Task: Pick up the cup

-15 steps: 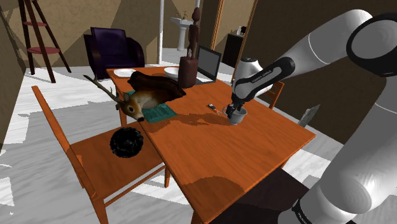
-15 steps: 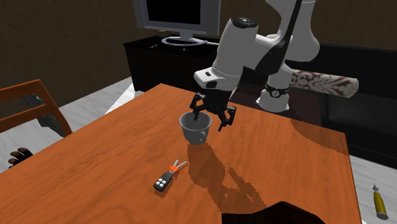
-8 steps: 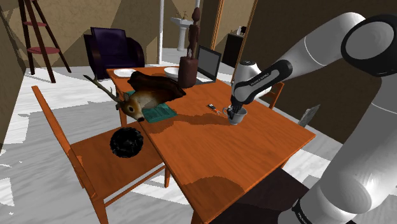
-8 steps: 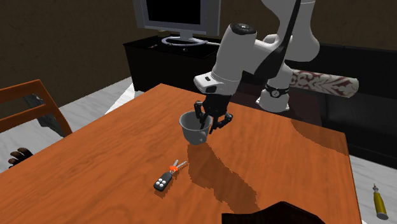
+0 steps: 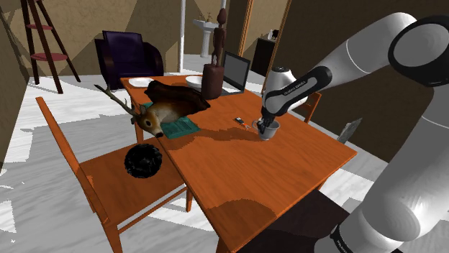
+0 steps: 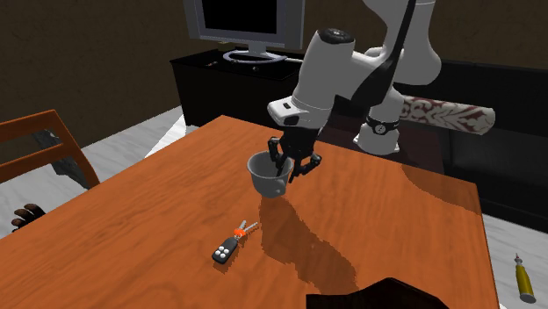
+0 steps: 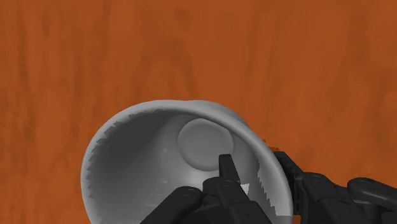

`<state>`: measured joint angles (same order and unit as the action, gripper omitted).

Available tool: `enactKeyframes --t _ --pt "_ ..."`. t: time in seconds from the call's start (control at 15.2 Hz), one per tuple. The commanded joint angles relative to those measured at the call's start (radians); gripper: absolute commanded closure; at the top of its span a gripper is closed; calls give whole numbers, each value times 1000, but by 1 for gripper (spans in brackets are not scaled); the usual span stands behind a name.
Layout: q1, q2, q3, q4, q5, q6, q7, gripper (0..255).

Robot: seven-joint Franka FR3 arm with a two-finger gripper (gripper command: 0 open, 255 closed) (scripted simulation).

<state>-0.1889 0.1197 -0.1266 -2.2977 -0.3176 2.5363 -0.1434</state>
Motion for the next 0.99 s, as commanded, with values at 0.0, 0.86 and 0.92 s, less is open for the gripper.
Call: enactKeyframes --t 0.0,0.86,0.92 --pt "0 -18 1 4 5 -21 -7 255" --pt "5 -122 8 58 38 -177 -53 255" --pt "5 -122 8 58 38 -177 -53 255"
